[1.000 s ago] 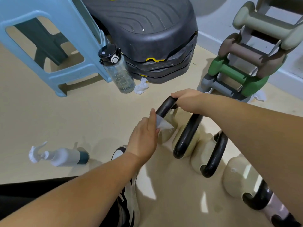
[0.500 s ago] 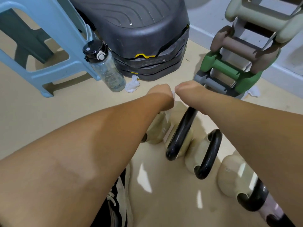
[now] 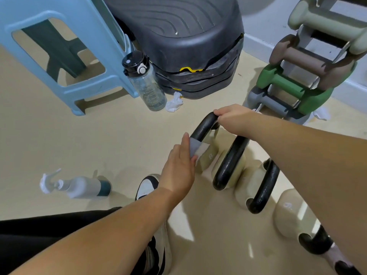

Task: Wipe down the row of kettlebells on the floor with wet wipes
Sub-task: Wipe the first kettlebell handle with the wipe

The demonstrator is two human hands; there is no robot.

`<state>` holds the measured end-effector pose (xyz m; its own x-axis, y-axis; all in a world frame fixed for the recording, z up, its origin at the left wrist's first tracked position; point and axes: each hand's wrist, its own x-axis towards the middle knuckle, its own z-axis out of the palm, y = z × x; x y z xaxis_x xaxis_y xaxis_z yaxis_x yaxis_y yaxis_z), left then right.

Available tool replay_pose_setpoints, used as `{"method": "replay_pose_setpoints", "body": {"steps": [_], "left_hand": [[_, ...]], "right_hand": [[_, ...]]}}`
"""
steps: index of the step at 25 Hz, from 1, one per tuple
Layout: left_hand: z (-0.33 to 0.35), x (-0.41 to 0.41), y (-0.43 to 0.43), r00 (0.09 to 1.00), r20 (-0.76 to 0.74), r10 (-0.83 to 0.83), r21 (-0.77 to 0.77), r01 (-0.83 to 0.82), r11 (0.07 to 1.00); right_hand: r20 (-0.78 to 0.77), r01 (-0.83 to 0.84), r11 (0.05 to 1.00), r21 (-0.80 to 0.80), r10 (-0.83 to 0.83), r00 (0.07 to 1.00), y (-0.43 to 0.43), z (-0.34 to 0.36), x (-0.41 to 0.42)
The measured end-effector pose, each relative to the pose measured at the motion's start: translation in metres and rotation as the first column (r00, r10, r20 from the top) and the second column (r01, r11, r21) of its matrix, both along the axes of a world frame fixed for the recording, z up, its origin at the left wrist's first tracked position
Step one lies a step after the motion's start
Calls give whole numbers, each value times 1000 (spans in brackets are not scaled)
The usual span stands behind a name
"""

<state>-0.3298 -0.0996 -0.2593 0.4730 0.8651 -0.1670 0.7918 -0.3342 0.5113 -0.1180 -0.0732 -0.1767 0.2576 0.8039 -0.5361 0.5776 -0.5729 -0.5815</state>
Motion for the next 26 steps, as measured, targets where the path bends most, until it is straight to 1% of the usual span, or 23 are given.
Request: {"method": "replay_pose_setpoints", "body": {"steps": [3, 4, 6, 9, 11, 12, 15, 17, 19, 21, 22, 24, 26], "left_hand": [[12, 34, 27, 989, -143, -49, 81, 61, 995], [16, 50, 39, 977, -200, -70, 71, 86, 994], [23, 89, 64, 942, -321, -98, 6, 106, 994], [35, 138, 93, 875, -456, -166, -78, 147, 986], [36, 153, 103, 821, -532, -208, -109, 178, 978], [37, 155, 106, 819, -534, -212, -129, 169, 977], [34, 140, 103, 872, -444, -206, -146, 156, 977], [31, 117, 88, 941, -288, -178, -111, 152, 982], [25, 87, 65, 977, -155, -149, -9, 149, 989], [17, 48, 34, 991, -94, -90, 80, 97, 992], [12, 30, 19, 998, -49, -47, 72, 51, 996], [-1, 0, -8, 999, 31, 38, -7, -38, 999], [-12, -9, -21, 996, 36, 77, -36, -76, 996]], "right_hand": [[23, -38, 998, -43, 39, 999, 9, -5, 5], [26, -40, 998, -54, 41, 999, 13, -5, 8], [58, -61, 996, -60, 64, 996, 19, -8, 15], [187, -58, 998, 1, 57, 981, 19, -12, 22], [249, -30, 999, 40, 19, 968, 17, -12, 23], [253, -19, 999, 41, 8, 967, 15, -13, 23], [216, -21, 999, 28, 15, 976, 13, -17, 20], [170, -18, 1000, 16, 15, 985, 12, -14, 17], [166, -96, 995, -3, 95, 982, 10, -11, 15], [174, -160, 987, 6, 157, 972, 4, -2, 9], [175, -176, 984, 8, 172, 969, 1, 0, 8], [199, -210, 978, -1, 206, 958, -4, -1, 1], [237, -243, 970, -18, 240, 941, -6, -6, -8]]}}
